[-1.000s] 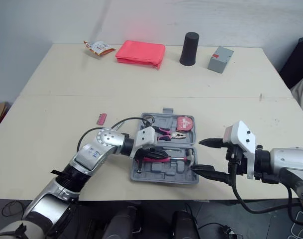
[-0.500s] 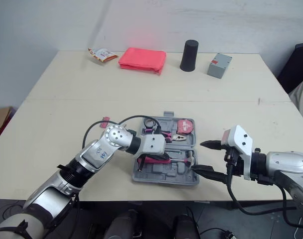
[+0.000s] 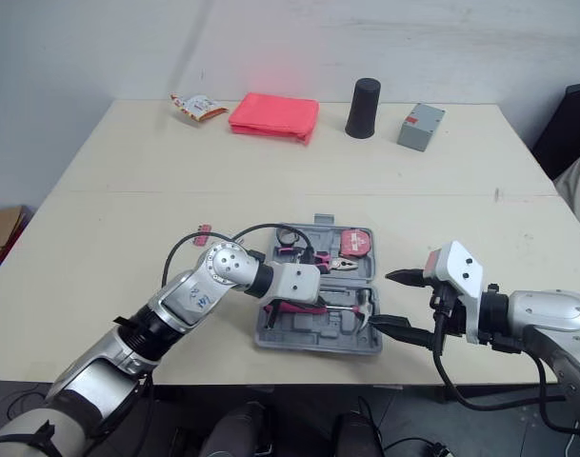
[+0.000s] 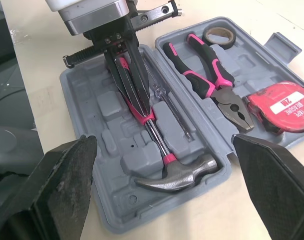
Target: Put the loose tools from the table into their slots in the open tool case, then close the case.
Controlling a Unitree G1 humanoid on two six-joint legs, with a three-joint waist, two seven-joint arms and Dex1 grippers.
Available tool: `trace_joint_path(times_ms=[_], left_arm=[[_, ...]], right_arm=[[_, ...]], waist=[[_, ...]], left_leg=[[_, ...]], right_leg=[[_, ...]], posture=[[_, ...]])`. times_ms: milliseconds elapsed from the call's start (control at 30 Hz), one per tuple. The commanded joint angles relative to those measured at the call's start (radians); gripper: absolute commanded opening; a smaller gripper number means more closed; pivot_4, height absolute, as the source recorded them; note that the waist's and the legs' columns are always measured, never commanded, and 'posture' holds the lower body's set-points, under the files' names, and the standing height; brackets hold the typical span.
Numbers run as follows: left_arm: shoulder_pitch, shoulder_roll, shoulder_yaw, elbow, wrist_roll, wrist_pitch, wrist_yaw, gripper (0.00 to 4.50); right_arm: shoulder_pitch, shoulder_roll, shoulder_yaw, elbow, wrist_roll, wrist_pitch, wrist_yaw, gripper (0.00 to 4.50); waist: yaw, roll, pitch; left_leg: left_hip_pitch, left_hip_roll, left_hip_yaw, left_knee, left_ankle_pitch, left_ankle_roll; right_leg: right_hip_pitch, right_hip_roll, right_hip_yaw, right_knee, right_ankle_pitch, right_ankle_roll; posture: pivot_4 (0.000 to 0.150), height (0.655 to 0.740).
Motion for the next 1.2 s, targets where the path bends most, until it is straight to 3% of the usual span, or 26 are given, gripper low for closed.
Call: trace_joint_path(times_ms=[33, 100, 200, 267, 433, 533, 600, 800, 900, 1000, 1200], left_arm=[[-0.024, -0.098, 0.12, 0.034, -0.125, 0.146, 0.016, 0.05], [-0.092, -0.158, 0.246, -0.004, -0.248, 0.236, 0.013, 0.05], [-0.166, -0.137, 0.34, -0.041, -0.326, 0.338, -0.001, 0.05], [-0.166, -0.069, 0.375, -0.076, -0.356, 0.38, -0.023, 0.05], [-0.01, 0.167, 0.463, -0.18, -0.387, 0.399, -0.072, 0.05], [0.194, 0.333, 0.663, -0.268, -0.462, 0.475, -0.073, 0.86], [0.321, 0.392, 0.808, -0.33, -0.496, 0.511, -0.037, 1.82], [0.651, 0.43, 1.224, -0.397, -0.547, 0.553, 0.048, 4.48], [0.821, 0.42, 1.403, -0.379, -0.54, 0.547, 0.062, 4.48], [0.942, 0.413, 1.494, -0.373, -0.532, 0.512, 0.072, 4.48], [0.981, 0.392, 1.501, -0.389, -0.538, 0.502, 0.175, 4.48]], right_arm=[[-0.006, 0.003, -0.01, -0.011, 0.002, -0.016, 0.002, 4.5], [-0.002, 0.003, -0.026, -0.011, 0.005, -0.011, -0.005, 4.5], [0.013, -0.006, -0.068, -0.008, 0.007, -0.005, -0.009, 4.5], [0.034, -0.015, -0.114, -0.006, 0.014, 0.007, -0.006, 4.5], [0.128, -0.037, -0.232, 0.038, -0.019, -0.007, 0.034, 4.5], [0.208, -0.039, -0.351, 0.085, -0.029, 0.005, 0.065, 4.5], [0.262, -0.04, -0.413, 0.119, -0.039, 0.004, 0.095, 4.5], [0.32, -0.044, -0.509, 0.278, -0.1, -0.043, 0.135, 4.5], [0.336, -0.059, -0.542, 0.38, -0.148, -0.09, 0.159, 4.5], [0.331, -0.076, -0.556, 0.459, -0.176, -0.125, 0.177, 4.5], [0.267, -0.088, -0.499, 0.525, -0.196, -0.166, 0.182, 4.5]], waist=[[0.004, 0.002, 0.002], [0.004, 0.001, 0.007], [0.002, 0.0, 0.009], [-0.006, 0.001, 0.008], [-0.012, 0.0, 0.01], [-0.014, -0.002, 0.013], [-0.012, -0.003, 0.014], [-0.007, -0.003, 0.014], [-0.01, -0.003, 0.014], [-0.011, -0.003, 0.014], [-0.009, -0.002, 0.014]], left_leg=[[-0.001, 0.0, 0.0, 0.0, 0.0, 0.001], [-0.006, -0.001, 0.0, 0.001, 0.0, 0.004], [-0.027, -0.002, 0.0, 0.005, 0.01, 0.006], [-0.032, -0.003, 0.002, 0.004, 0.014, 0.004], [-0.025, -0.002, 0.008, 0.0, 0.014, 0.004], [-0.024, -0.001, 0.009, 0.001, 0.014, 0.004], [-0.024, 0.0, 0.009, 0.001, 0.012, 0.003], [-0.024, -0.002, 0.006, 0.0, 0.005, 0.001], [-0.024, -0.002, 0.007, -0.002, 0.004, 0.0], [-0.022, -0.001, 0.008, -0.006, 0.004, -0.001], [-0.015, -0.001, 0.008, -0.015, 0.006, -0.004]], right_leg=[[0.0, 0.0, 0.0, -0.001, 0.0, 0.0], [-0.004, -0.001, 0.0, -0.002, 0.002, 0.003], [-0.025, 0.0, -0.001, 0.003, 0.006, 0.008], [-0.029, 0.001, -0.004, 0.006, 0.006, 0.008], [-0.029, 0.011, -0.006, 0.011, 0.006, 0.008], [-0.032, 0.011, -0.002, 0.01, 0.005, 0.007], [-0.032, 0.01, 0.0, 0.01, 0.005, 0.006], [-0.031, -0.002, 0.004, 0.009, 0.004, 0.005], [-0.032, -0.002, 0.005, 0.008, 0.004, 0.004], [-0.033, -0.002, 0.005, 0.007, 0.002, 0.001], [-0.035, -0.002, 0.005, 0.005, -0.005, -0.012]], posture=[[0.15, 0.7355], [0.15, 0.7355], [0.15, 0.7355], [0.15, 0.7355], [0.15, 0.7355], [0.15, 0.7355], [0.15, 0.7355], [0.15, 0.7355], [0.15, 0.7355], [0.15, 0.7355], [0.15, 0.7355]])
